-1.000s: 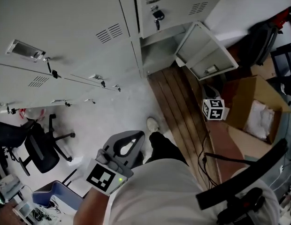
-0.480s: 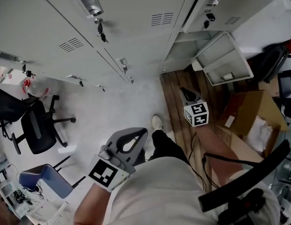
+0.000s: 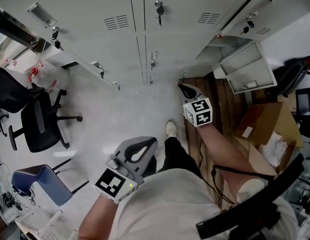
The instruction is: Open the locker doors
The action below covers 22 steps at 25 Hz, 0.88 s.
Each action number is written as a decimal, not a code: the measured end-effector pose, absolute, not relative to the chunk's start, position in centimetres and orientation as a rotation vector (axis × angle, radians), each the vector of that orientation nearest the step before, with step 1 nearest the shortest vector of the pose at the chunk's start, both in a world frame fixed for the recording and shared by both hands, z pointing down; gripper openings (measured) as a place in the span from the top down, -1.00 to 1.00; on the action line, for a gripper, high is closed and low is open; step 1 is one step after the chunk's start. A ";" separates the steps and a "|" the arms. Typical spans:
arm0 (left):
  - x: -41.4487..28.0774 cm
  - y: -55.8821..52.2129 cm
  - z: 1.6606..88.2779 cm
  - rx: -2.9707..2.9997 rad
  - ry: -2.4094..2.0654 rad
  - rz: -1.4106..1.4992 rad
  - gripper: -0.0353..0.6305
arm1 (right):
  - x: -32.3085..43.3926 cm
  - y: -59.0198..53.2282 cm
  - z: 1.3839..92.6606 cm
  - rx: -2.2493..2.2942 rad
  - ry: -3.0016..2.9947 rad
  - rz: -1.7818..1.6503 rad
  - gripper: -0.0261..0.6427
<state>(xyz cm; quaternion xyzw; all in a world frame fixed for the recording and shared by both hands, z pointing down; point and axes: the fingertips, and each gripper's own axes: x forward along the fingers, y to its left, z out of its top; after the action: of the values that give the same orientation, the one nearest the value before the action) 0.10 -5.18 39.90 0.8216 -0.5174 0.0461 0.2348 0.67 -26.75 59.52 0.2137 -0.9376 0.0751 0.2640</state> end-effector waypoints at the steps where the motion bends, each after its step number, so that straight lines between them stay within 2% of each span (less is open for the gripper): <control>1: -0.4 -4.2 40.2 2.249 -1.420 0.136 0.86 | -0.2 -26.3 59.6 0.578 -2.538 0.211 0.85; 10: -4.2 2.5 42.2 2.190 -1.424 0.097 0.86 | -8.0 -25.5 60.5 0.616 -2.560 0.229 0.84; 15: -7.1 2.0 42.8 2.147 -1.455 0.087 0.86 | -12.2 -27.6 61.5 0.585 -2.569 0.230 0.68; 22: -9.8 -0.2 43.3 2.075 -1.475 0.062 0.86 | -15.8 -32.3 64.4 0.628 -2.541 0.249 0.63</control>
<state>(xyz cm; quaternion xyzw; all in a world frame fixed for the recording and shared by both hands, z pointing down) -9.78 -0.24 43.27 0.7789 -0.5539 0.0234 0.2932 -15.78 -32.28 64.38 0.2311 -0.9349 0.0917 0.2534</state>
